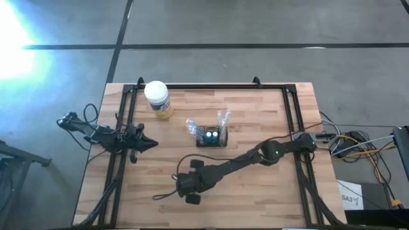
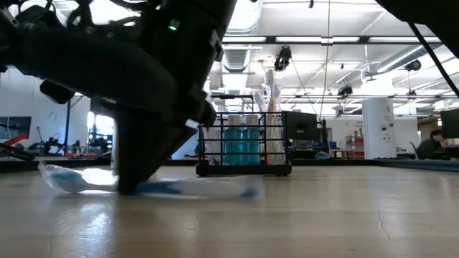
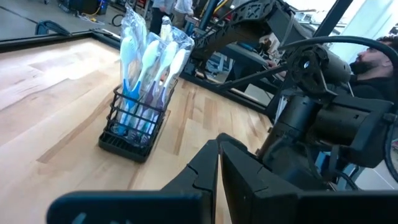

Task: Pick & Place toothbrushing station
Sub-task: Put the blue toothbrush into the black mesh organizer

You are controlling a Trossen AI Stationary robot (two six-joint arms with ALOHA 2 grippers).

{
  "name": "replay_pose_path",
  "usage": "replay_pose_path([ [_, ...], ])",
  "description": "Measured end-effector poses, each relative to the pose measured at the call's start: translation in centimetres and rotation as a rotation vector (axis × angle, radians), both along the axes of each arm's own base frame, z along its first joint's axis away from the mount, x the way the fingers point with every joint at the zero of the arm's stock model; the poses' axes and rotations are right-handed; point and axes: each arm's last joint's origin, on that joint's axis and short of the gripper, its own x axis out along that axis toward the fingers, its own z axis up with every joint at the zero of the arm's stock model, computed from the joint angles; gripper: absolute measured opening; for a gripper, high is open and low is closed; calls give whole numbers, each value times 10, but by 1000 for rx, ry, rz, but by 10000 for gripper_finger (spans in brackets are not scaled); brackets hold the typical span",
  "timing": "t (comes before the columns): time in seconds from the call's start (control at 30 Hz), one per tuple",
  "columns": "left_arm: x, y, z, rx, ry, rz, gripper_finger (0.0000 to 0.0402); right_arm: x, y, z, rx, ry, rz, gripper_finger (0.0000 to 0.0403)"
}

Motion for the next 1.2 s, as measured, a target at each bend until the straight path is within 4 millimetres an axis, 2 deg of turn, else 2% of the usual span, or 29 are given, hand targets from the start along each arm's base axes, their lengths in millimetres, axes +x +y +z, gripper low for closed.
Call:
replay_pose_path([
  [0.17, 0, 0, 0, 0, -1, -1, 23, -3, -3, 19, -27, -11, 41, 14],
  [0.47, 0, 0, 0, 19, -2, -8, 23, -14, 5, 82, -54, -161, 105, 8],
  [0.63, 0, 0, 0, 16, -1, -20, 23, -27, 10, 113, -146, -224, 111, 8],
  [0.83, 0, -1, 0, 28, 1, -53, 23, -48, -9, 142, -251, -233, 46, 8],
  [0.97, 0, -1, 0, 30, 0, -54, 23, -62, -14, 165, -228, -357, 62, 8],
  [1.07, 0, -1, 0, 40, 0, -55, 23, -79, -16, 173, -184, -451, 69, 8],
  [1.2, 0, -1, 0, 40, 0, -57, 23, -103, -24, 166, -94, -599, 64, 8],
])
